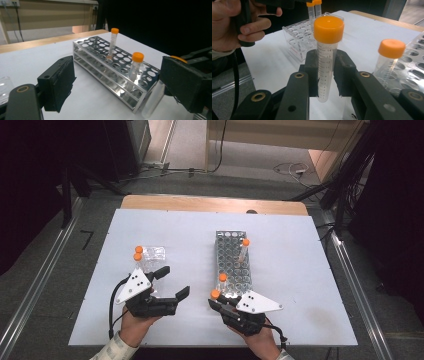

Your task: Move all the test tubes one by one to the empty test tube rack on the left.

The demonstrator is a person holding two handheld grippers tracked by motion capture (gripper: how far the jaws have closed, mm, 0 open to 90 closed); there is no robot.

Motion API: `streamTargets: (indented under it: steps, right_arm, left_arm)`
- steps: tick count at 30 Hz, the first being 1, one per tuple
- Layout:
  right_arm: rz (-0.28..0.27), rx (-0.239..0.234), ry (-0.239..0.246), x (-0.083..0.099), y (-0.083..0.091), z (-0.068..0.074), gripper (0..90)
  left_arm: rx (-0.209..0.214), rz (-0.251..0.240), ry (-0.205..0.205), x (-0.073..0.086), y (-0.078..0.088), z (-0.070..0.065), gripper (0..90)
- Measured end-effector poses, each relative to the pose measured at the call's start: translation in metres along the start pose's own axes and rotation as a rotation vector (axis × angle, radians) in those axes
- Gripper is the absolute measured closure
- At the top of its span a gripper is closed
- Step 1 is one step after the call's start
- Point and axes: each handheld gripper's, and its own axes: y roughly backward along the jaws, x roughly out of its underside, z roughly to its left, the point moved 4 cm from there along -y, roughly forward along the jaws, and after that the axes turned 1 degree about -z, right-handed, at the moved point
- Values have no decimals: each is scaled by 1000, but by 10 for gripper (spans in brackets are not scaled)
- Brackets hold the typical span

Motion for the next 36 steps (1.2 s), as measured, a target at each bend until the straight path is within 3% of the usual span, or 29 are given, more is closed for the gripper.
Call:
streamTargets:
  steps: [9,15,19,27,36]
  right_arm:
    - [28,-8,22,3,-15,7,724]
    - [38,-25,29,3,-21,13,723]
    - [42,-33,32,4,-23,15,723]
    - [42,-37,37,3,-24,17,723]
    - [43,-43,37,3,-23,18,723]
  left_arm:
    - [122,8,-42,4,-6,-25,232]
    - [171,41,-80,10,-11,-37,344]
    - [176,54,-110,13,-13,-40,459]
    - [196,77,-145,18,-16,-45,601]
    - [188,81,-150,19,-17,-45,656]
